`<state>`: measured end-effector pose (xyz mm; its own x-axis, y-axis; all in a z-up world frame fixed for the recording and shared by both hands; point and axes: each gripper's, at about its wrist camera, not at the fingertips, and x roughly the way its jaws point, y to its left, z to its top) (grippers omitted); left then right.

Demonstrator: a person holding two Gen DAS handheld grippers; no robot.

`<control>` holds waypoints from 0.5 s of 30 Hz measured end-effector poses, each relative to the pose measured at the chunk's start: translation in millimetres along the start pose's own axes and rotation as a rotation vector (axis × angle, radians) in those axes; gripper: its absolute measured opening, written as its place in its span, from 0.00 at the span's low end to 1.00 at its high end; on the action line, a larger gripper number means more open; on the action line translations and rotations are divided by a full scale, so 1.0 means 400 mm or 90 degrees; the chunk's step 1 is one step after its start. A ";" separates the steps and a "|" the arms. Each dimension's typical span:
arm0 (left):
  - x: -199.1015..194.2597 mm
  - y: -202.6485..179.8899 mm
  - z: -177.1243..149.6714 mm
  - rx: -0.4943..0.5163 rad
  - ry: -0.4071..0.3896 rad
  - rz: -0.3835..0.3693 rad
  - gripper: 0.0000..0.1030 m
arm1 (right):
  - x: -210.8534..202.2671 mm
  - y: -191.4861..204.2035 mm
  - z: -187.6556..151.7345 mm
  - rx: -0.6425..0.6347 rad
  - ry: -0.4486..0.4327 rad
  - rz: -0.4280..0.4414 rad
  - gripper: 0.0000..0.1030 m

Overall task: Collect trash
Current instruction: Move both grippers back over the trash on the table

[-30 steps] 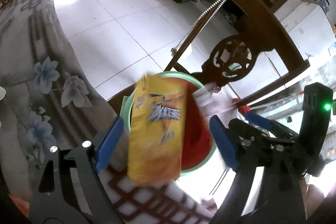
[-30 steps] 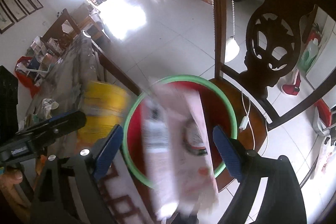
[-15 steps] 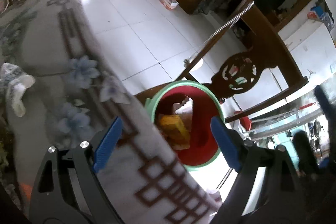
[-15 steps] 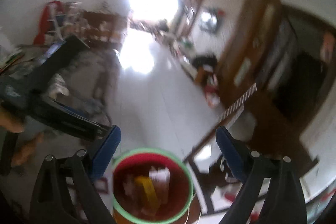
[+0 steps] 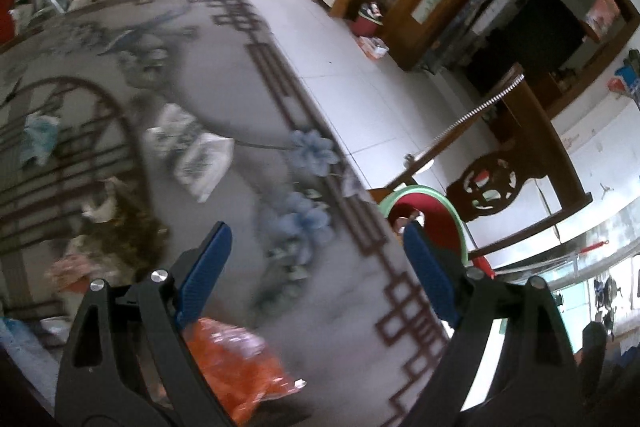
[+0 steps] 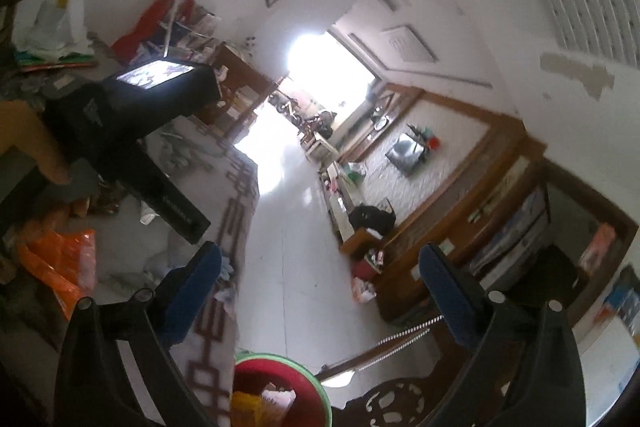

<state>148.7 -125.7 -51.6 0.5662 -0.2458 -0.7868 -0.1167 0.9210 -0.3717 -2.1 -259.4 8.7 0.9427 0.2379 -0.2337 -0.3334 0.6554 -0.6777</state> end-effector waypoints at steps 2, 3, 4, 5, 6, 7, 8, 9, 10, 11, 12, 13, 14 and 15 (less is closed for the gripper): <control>-0.021 0.026 -0.004 -0.004 -0.002 0.003 0.83 | -0.003 0.012 0.010 0.009 -0.006 0.016 0.93; -0.034 0.040 -0.008 -0.005 -0.004 0.004 0.83 | -0.007 0.011 0.018 0.026 -0.011 0.030 0.93; -0.045 0.052 -0.012 -0.006 -0.006 0.004 0.83 | -0.013 0.004 0.026 0.056 -0.019 0.052 0.93; -0.055 0.063 -0.015 -0.007 -0.008 0.005 0.83 | -0.021 -0.009 0.033 0.095 -0.028 0.078 0.93; -0.070 0.078 -0.020 -0.008 -0.011 0.005 0.84 | -0.028 -0.026 0.041 0.139 -0.039 0.104 0.93; -0.077 0.088 -0.022 -0.009 -0.012 0.006 0.84 | -0.028 -0.035 0.060 0.185 -0.050 0.131 0.93; -0.087 0.100 -0.026 -0.011 -0.014 0.007 0.84 | -0.034 -0.050 0.066 0.227 -0.061 0.154 0.93; -0.099 0.117 -0.030 -0.014 -0.016 0.010 0.84 | -0.040 -0.059 0.076 0.263 -0.069 0.174 0.93; -0.108 0.129 -0.035 -0.016 -0.018 0.011 0.84 | -0.042 -0.077 0.084 0.314 -0.079 0.197 0.93; -0.116 0.140 -0.039 -0.019 -0.020 0.013 0.84 | -0.043 -0.089 0.092 0.354 -0.086 0.215 0.93; -0.129 0.158 -0.044 -0.023 -0.023 0.016 0.84 | -0.045 -0.091 0.103 0.379 -0.089 0.228 0.93; -0.137 0.169 -0.047 -0.026 -0.026 0.018 0.84 | -0.045 -0.095 0.109 0.404 -0.091 0.242 0.93; -0.146 0.183 -0.051 -0.030 -0.028 0.021 0.84 | -0.044 -0.098 0.114 0.423 -0.091 0.252 0.93; -0.159 0.201 -0.059 -0.035 -0.031 0.025 0.84 | -0.044 -0.097 0.121 0.435 -0.091 0.257 0.93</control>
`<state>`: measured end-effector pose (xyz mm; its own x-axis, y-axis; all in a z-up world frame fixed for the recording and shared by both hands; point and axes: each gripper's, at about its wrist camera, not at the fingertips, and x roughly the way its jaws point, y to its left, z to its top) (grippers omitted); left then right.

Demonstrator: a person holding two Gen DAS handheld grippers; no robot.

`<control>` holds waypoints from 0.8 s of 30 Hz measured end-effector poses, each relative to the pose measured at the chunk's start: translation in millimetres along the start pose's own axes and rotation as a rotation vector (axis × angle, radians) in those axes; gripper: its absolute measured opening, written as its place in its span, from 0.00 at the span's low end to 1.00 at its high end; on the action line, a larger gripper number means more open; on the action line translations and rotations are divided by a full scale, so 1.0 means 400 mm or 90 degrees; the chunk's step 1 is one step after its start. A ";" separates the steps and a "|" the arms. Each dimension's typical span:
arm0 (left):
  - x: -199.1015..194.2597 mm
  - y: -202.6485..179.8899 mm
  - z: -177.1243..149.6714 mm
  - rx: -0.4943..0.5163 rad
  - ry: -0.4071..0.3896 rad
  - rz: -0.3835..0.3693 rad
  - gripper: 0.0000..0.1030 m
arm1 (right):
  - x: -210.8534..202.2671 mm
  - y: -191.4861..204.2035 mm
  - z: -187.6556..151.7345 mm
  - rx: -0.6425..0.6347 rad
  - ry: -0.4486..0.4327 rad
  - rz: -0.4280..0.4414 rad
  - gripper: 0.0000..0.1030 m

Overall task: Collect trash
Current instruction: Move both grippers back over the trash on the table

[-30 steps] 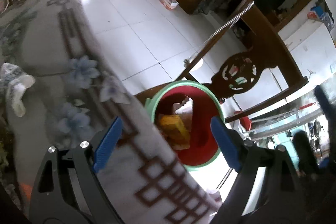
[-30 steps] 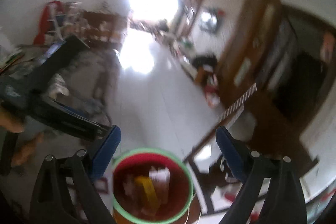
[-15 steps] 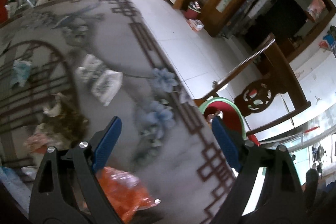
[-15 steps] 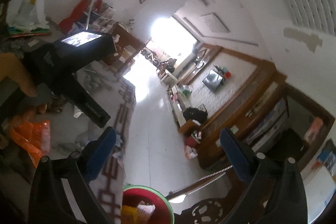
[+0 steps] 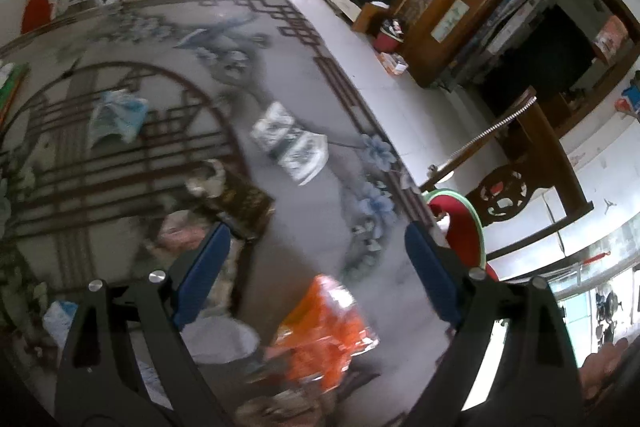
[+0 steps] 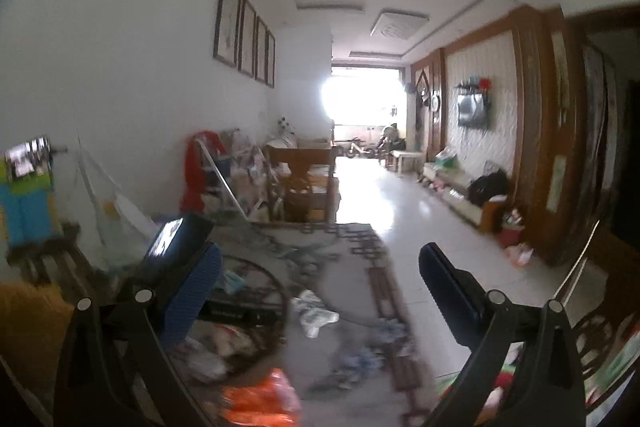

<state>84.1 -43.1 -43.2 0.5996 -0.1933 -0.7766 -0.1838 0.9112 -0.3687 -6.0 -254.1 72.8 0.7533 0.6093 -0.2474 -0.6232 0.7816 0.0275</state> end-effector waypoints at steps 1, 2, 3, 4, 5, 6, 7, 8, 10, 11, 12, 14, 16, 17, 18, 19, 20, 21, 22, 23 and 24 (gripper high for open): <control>-0.007 0.013 -0.005 -0.004 -0.002 0.003 0.84 | 0.000 0.007 0.012 0.006 0.001 0.003 0.93; -0.014 0.030 -0.009 -0.010 -0.003 0.007 0.84 | 0.003 0.015 0.020 0.014 0.003 0.008 0.93; -0.023 0.048 -0.016 -0.017 -0.004 0.012 0.84 | 0.001 0.030 0.032 0.019 0.005 0.012 0.93; -0.030 0.065 -0.021 -0.023 -0.004 0.016 0.84 | -0.001 0.042 0.040 0.022 0.009 0.014 0.93; -0.038 0.088 -0.029 -0.032 -0.003 0.023 0.84 | 0.002 0.048 0.038 0.021 0.016 0.014 0.93; -0.044 0.102 -0.036 -0.037 -0.003 0.028 0.84 | 0.019 0.059 0.037 0.014 0.033 0.014 0.93; -0.052 0.124 -0.046 -0.043 -0.003 0.038 0.84 | 0.024 0.061 0.027 0.009 0.049 0.014 0.93; -0.056 0.137 -0.051 -0.047 -0.003 0.043 0.84 | 0.047 0.064 0.017 0.007 0.078 0.019 0.93; -0.069 0.173 -0.066 -0.060 -0.002 0.059 0.84 | 0.112 0.062 -0.023 0.007 0.160 0.012 0.93; -0.074 0.190 -0.073 -0.067 -0.003 0.067 0.84 | 0.159 0.055 -0.050 0.011 0.224 0.003 0.93; -0.081 0.213 -0.082 -0.077 -0.002 0.075 0.84 | 0.198 0.046 -0.076 0.027 0.275 0.006 0.93; -0.088 0.245 -0.096 -0.094 0.001 0.084 0.84 | 0.259 0.028 -0.110 0.069 0.329 0.022 0.93; -0.093 0.267 -0.105 -0.103 0.004 0.091 0.84 | 0.321 0.016 -0.131 0.094 0.366 0.019 0.93; -0.092 0.278 -0.110 -0.107 0.007 0.094 0.84 | 0.357 0.015 -0.139 0.092 0.381 0.015 0.93; -0.089 0.284 -0.113 -0.107 0.013 0.096 0.84 | 0.406 0.018 -0.144 0.077 0.398 0.011 0.93; -0.084 0.286 -0.115 -0.106 0.018 0.096 0.84 | 0.449 0.026 -0.153 0.055 0.409 0.008 0.93; -0.075 0.288 -0.117 -0.101 0.029 0.094 0.84 | 0.487 0.024 -0.164 0.028 0.423 0.004 0.93; -0.070 0.286 -0.117 -0.097 0.034 0.092 0.84 | 0.518 0.025 -0.171 0.009 0.437 0.005 0.93; -0.065 0.283 -0.117 -0.093 0.039 0.089 0.84 | 0.576 0.029 -0.183 -0.019 0.462 0.013 0.93; -0.055 0.279 -0.116 -0.089 0.046 0.084 0.84 | 0.621 0.031 -0.190 -0.035 0.481 0.019 0.93; -0.047 0.275 -0.115 -0.086 0.052 0.077 0.84 | 0.653 0.028 -0.202 -0.044 0.494 0.021 0.93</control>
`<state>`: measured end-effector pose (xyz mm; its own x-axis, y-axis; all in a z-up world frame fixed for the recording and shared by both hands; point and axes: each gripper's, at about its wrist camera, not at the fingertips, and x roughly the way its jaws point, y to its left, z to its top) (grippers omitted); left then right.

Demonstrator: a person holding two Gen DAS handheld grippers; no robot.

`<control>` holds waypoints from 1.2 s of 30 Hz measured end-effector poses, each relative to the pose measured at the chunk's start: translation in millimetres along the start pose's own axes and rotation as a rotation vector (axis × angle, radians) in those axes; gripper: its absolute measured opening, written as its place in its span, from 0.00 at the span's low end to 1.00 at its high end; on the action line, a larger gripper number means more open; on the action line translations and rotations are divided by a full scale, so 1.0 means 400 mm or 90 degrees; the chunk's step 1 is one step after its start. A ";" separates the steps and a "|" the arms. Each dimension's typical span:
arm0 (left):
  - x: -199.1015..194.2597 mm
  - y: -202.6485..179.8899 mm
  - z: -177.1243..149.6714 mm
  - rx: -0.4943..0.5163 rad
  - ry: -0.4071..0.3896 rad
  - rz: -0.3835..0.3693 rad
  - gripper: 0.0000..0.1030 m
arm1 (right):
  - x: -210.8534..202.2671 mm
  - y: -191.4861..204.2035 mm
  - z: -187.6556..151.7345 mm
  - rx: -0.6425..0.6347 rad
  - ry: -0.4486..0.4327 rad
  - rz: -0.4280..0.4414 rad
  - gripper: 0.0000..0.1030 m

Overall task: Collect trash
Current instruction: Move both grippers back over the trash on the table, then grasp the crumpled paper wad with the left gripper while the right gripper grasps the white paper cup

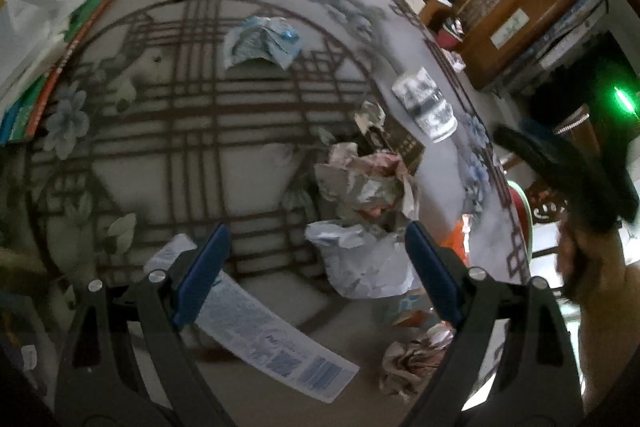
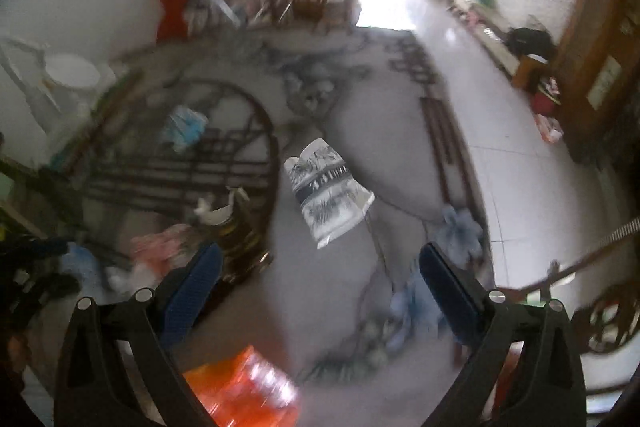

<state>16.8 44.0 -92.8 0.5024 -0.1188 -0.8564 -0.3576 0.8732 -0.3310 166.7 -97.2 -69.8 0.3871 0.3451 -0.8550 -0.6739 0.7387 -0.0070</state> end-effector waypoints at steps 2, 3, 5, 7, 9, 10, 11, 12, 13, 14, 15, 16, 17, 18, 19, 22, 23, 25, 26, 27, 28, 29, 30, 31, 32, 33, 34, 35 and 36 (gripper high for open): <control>0.018 -0.015 0.004 0.010 0.011 -0.011 0.84 | 0.064 -0.010 0.039 -0.018 0.030 0.004 0.93; 0.031 -0.027 0.008 0.019 0.017 -0.014 0.84 | 0.090 -0.013 0.052 -0.026 0.045 0.005 0.93; 0.056 -0.043 0.015 0.029 0.028 -0.018 0.84 | 0.149 -0.015 0.077 -0.049 0.079 0.003 0.93; 0.088 -0.057 0.027 0.036 0.043 -0.023 0.84 | 0.184 -0.020 0.090 -0.067 0.096 0.002 0.93; 0.118 -0.072 0.042 0.045 0.057 -0.027 0.84 | 0.207 -0.023 0.097 -0.075 0.107 0.008 0.93; 0.130 -0.078 0.049 0.050 0.063 -0.027 0.84 | 0.217 -0.028 0.099 -0.074 0.110 0.014 0.93; 0.143 -0.084 0.056 0.055 0.069 -0.026 0.84 | 0.226 -0.030 0.102 -0.071 0.113 0.019 0.93; 0.159 -0.089 0.065 0.061 0.075 -0.022 0.84 | 0.234 -0.035 0.103 -0.067 0.115 0.027 0.93; 0.174 -0.091 0.073 0.065 0.080 -0.018 0.84 | 0.240 -0.038 0.105 -0.066 0.116 0.032 0.93; 0.184 -0.092 0.076 0.066 0.084 -0.017 0.84 | 0.248 -0.040 0.109 -0.067 0.117 0.036 0.93; 0.197 -0.090 0.082 0.065 0.089 -0.019 0.84 | 0.256 -0.040 0.108 -0.069 0.120 0.043 0.92; 0.209 -0.088 0.086 0.064 0.095 -0.018 0.84 | 0.264 -0.039 0.111 -0.070 0.122 0.050 0.89; 0.221 -0.086 0.090 0.063 0.102 -0.016 0.79 | 0.271 -0.040 0.110 -0.069 0.125 0.063 0.81; 0.228 -0.085 0.092 0.060 0.106 -0.017 0.66 | 0.281 -0.040 0.110 -0.067 0.129 0.075 0.74; 0.234 -0.079 0.091 0.054 0.111 -0.023 0.61 | 0.284 -0.038 0.110 -0.067 0.133 0.075 0.63; 0.238 -0.068 0.090 0.039 0.109 -0.035 0.54 | 0.285 -0.039 0.111 -0.061 0.128 0.092 0.56; 0.232 -0.065 0.088 0.035 0.105 -0.038 0.52 | 0.279 -0.041 0.113 -0.054 0.122 0.105 0.45; 0.219 -0.056 0.090 0.026 0.093 -0.037 0.51 | 0.254 -0.050 0.114 -0.023 0.105 0.130 0.41; 0.206 -0.050 0.091 0.022 0.083 -0.037 0.50 | 0.243 -0.053 0.113 -0.013 0.098 0.139 0.41; 0.198 -0.045 0.094 0.018 0.076 -0.036 0.50 | 0.229 -0.054 0.111 -0.003 0.089 0.146 0.41; 0.186 -0.040 0.095 0.014 0.068 -0.035 0.50 | 0.207 -0.053 0.106 0.003 0.077 0.152 0.41; 0.174 -0.035 0.097 0.011 0.059 -0.033 0.49 | 0.185 -0.050 0.099 0.009 0.064 0.159 0.41; 0.163 -0.031 0.098 0.010 0.050 -0.029 0.49 | 0.167 -0.049 0.094 0.014 0.053 0.165 0.41; 0.160 -0.027 0.104 0.010 0.045 -0.027 0.49 | 0.142 -0.046 0.086 0.020 0.040 0.170 0.41; 0.145 -0.022 0.106 0.007 0.034 -0.022 0.49 | 0.119 -0.044 0.078 0.024 0.028 0.170 0.41; 0.133 -0.019 0.107 0.004 0.026 -0.020 0.49 | 0.088 -0.041 0.066 0.031 0.013 0.170 0.41; 0.123 -0.016 0.108 0.002 0.021 -0.019 0.49 | 0.067 -0.039 0.058 0.037 0.003 0.171 0.41; 0.114 -0.016 0.112 0.001 0.017 -0.018 0.49 | 0.041 -0.038 0.046 0.046 -0.007 0.172 0.41; 0.102 -0.016 0.112 0.000 0.008 -0.017 0.49 | 0.016 -0.038 0.033 0.056 -0.017 0.173 0.41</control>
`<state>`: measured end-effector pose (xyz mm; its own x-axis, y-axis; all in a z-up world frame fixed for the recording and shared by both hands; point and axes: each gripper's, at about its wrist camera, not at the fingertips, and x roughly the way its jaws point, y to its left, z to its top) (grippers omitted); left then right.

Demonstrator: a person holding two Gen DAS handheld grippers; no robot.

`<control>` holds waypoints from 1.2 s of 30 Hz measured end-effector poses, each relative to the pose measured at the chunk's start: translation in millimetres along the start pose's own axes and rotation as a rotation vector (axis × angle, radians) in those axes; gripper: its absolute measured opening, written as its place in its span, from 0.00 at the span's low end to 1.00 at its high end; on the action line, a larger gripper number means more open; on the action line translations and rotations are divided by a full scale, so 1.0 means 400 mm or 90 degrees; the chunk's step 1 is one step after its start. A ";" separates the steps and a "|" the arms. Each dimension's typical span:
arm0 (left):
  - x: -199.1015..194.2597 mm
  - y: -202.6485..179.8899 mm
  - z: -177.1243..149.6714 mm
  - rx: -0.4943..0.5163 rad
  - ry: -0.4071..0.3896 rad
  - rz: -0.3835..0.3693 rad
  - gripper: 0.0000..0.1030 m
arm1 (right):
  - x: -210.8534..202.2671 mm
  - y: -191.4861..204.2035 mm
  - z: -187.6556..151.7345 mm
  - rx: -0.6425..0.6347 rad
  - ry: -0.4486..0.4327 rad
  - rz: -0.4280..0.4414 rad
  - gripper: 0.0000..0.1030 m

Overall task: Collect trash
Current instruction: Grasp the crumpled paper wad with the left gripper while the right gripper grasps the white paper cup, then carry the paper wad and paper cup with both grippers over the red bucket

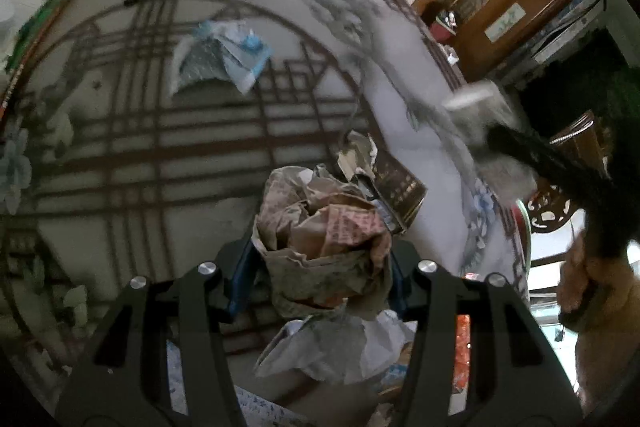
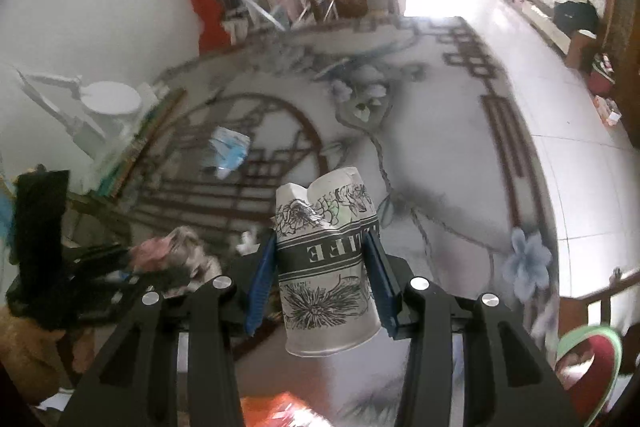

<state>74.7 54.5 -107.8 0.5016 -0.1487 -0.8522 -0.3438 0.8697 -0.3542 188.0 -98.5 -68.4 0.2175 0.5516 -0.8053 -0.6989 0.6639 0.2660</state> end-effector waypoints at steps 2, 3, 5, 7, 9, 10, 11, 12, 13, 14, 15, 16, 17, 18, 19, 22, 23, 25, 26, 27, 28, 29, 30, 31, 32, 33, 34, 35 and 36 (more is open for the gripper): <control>-0.028 -0.009 -0.001 0.003 -0.019 -0.001 0.49 | -0.040 0.006 -0.019 0.013 -0.019 -0.002 0.41; -0.038 -0.014 0.001 0.006 -0.026 -0.001 0.49 | -0.060 0.009 -0.029 0.018 -0.028 -0.004 0.41; -0.066 -0.032 -0.001 0.013 -0.043 -0.006 0.49 | -0.105 0.014 -0.057 0.033 -0.048 -0.011 0.41; -0.078 -0.053 -0.002 0.021 -0.053 -0.010 0.49 | -0.142 0.014 -0.085 0.052 -0.064 -0.019 0.41; -0.092 -0.076 -0.007 0.030 -0.061 -0.014 0.49 | -0.175 0.011 -0.117 0.076 -0.078 -0.025 0.41; -0.098 -0.087 -0.011 0.035 -0.064 -0.017 0.49 | -0.185 0.008 -0.127 0.084 -0.083 -0.030 0.41; -0.102 -0.099 -0.014 0.039 -0.066 -0.019 0.49 | -0.195 0.008 -0.138 0.090 -0.087 -0.036 0.41; -0.105 -0.112 -0.019 0.045 -0.067 -0.022 0.49 | -0.206 0.007 -0.151 0.095 -0.092 -0.041 0.41; -0.106 -0.123 -0.022 0.050 -0.067 -0.024 0.49 | -0.219 0.009 -0.166 0.101 -0.099 -0.049 0.41; -0.109 -0.137 -0.028 0.057 -0.068 -0.027 0.49 | -0.230 0.009 -0.179 0.103 -0.103 -0.054 0.41; -0.111 -0.146 -0.033 0.062 -0.068 -0.028 0.50 | -0.242 0.011 -0.193 0.106 -0.108 -0.061 0.41; -0.115 -0.157 -0.038 0.067 -0.068 -0.029 0.50 | -0.247 0.011 -0.204 0.108 -0.110 -0.064 0.41; -0.119 -0.171 -0.043 0.074 -0.069 -0.031 0.50 | -0.255 0.011 -0.216 0.111 -0.111 -0.068 0.41; -0.123 -0.179 -0.047 0.078 -0.071 -0.033 0.50 | -0.262 0.009 -0.228 0.116 -0.113 -0.071 0.41; -0.125 -0.187 -0.050 0.081 -0.072 -0.034 0.50 | -0.267 0.006 -0.240 0.120 -0.114 -0.073 0.41; -0.133 -0.215 -0.062 0.088 -0.074 -0.043 0.50 | -0.289 -0.007 -0.276 0.140 -0.118 -0.078 0.41; -0.133 -0.226 -0.067 0.092 -0.073 -0.046 0.50 | -0.294 -0.012 -0.285 0.145 -0.118 -0.081 0.41; -0.133 -0.242 -0.074 0.097 -0.071 -0.050 0.50 | -0.308 -0.022 -0.309 0.155 -0.119 -0.088 0.41; -0.131 -0.252 -0.078 0.100 -0.070 -0.053 0.50 | -0.315 -0.030 -0.318 0.160 -0.118 -0.091 0.41; -0.126 -0.264 -0.081 0.104 -0.067 -0.055 0.50 | -0.323 -0.040 -0.328 0.166 -0.119 -0.095 0.41; -0.123 -0.269 -0.082 0.107 -0.065 -0.057 0.50 | -0.330 -0.047 -0.335 0.171 -0.120 -0.099 0.41; -0.117 -0.283 -0.084 0.112 -0.061 -0.060 0.50 | -0.337 -0.055 -0.342 0.176 -0.121 -0.103 0.41; -0.113 -0.294 -0.085 0.115 -0.059 -0.063 0.50 | -0.347 -0.068 -0.351 0.183 -0.123 -0.109 0.41; -0.108 -0.301 -0.085 0.118 -0.057 -0.065 0.50 | -0.355 -0.075 -0.357 0.188 -0.125 -0.113 0.41; -0.105 -0.312 -0.086 0.122 -0.056 -0.068 0.50 | -0.364 -0.088 -0.365 0.195 -0.127 -0.119 0.41; -0.100 -0.330 -0.086 0.129 -0.054 -0.072 0.50 | -0.375 -0.101 -0.373 0.201 -0.129 -0.125 0.41; -0.098 -0.340 -0.086 0.133 -0.054 -0.074 0.50 | -0.383 -0.112 -0.379 0.206 -0.130 -0.129 0.41; -0.096 -0.351 -0.086 0.137 -0.053 -0.077 0.50 | -0.393 -0.124 -0.384 0.212 -0.132 -0.135 0.41; -0.092 -0.366 -0.085 0.142 -0.053 -0.080 0.50 | -0.402 -0.137 -0.390 0.219 -0.134 -0.141 0.41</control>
<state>79.5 -83.6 -37.8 0.5957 -0.2318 -0.7690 -0.0959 0.9301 -0.3546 85.1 -302.4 -36.0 0.4943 0.4442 -0.7473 -0.3613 0.8868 0.2882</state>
